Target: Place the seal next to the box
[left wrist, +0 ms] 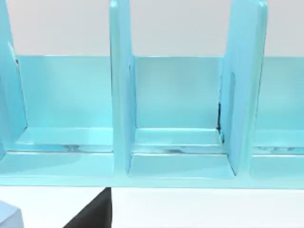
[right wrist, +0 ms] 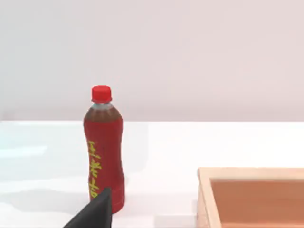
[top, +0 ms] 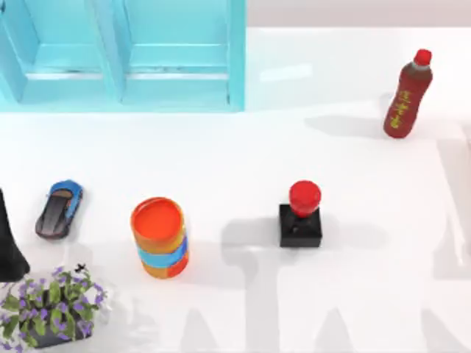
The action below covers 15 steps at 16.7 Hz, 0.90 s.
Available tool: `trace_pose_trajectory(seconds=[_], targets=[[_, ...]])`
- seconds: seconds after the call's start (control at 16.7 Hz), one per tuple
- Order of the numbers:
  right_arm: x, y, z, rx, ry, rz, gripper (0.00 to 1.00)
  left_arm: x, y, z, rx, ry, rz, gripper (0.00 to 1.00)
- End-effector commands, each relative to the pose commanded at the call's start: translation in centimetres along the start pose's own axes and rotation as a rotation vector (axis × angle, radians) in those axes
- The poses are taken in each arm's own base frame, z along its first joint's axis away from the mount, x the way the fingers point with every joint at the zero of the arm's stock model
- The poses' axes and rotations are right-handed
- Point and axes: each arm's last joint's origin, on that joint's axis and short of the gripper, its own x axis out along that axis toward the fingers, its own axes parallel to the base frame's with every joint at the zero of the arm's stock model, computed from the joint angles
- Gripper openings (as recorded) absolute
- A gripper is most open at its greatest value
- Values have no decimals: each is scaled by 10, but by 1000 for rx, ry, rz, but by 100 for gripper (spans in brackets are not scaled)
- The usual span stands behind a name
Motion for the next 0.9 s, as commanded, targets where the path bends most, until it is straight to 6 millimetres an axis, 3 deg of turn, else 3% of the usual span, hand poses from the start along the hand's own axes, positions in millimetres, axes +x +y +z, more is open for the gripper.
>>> trace_pose_trajectory(seconds=[0.18,0.36,0.66,0.9], targets=[[0,0,2,3,3,4,100,0,0,0,0,0,0,100],[0,4,22,32,38,33,100,0,0,0,0,0,0,100],[12,15,84,119,200,111,100,0,0,0,0,0,0,100],[46,36,138,187,429,173,100,0,0,0,0,0,0,100]])
